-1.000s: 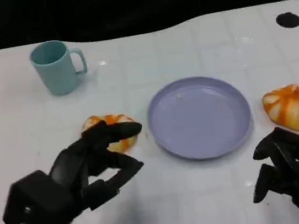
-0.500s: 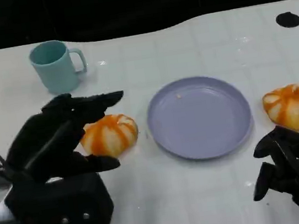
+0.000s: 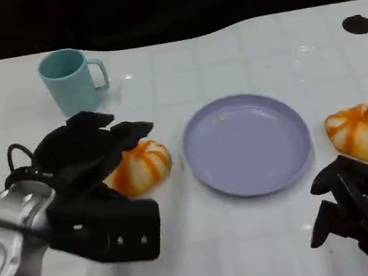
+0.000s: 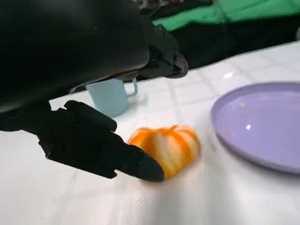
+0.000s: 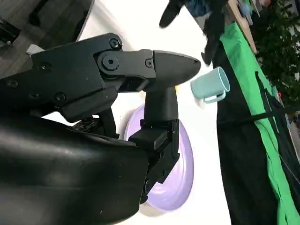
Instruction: Grasp the bread from the table and place it into the plate.
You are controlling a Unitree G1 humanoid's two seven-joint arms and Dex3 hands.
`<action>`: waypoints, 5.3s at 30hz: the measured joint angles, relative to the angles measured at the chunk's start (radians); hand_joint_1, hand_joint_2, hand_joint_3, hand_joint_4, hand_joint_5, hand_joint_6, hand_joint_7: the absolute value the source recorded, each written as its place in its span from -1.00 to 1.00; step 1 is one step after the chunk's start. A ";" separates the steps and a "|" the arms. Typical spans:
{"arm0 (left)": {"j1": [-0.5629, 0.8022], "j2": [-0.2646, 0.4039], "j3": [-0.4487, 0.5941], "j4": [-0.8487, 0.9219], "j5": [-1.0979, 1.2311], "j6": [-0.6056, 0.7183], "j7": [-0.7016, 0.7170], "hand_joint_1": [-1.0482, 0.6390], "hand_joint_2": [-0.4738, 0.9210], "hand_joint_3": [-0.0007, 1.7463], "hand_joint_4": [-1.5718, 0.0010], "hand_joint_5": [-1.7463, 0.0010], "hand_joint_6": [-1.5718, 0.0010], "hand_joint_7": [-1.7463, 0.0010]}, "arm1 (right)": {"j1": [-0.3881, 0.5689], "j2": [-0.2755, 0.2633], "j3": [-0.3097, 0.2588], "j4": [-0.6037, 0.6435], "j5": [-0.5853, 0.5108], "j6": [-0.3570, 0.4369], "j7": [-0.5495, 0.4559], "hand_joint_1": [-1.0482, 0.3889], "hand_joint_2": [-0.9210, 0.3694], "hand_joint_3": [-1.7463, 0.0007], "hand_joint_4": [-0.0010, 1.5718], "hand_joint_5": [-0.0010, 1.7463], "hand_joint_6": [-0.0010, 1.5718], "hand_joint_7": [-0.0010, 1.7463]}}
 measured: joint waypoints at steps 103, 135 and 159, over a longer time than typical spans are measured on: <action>-0.664 -0.460 -0.136 0.964 -0.200 -0.050 0.220 -0.04 0.88 -0.56 0.09 -0.92 -0.14 0.49 | -0.001 -0.002 0.004 0.011 -0.008 -0.018 0.015 -0.15 -1.00 0.53 -0.22 1.00 -0.41 0.86; -0.668 -0.586 -0.104 1.105 -0.242 -0.051 0.217 -0.31 1.00 -0.78 0.63 0.26 0.36 0.98 | 0.012 0.003 0.012 0.003 -0.006 -0.017 0.017 -0.16 -1.00 0.53 -0.21 1.00 -0.38 0.86; -0.516 -0.470 0.079 0.798 -0.502 -0.093 -0.032 -0.36 1.00 -0.66 0.50 0.23 0.30 0.89 | 0.006 0.004 0.001 0.012 -0.007 -0.019 0.018 -0.15 -1.00 0.55 -0.21 1.00 -0.38 0.85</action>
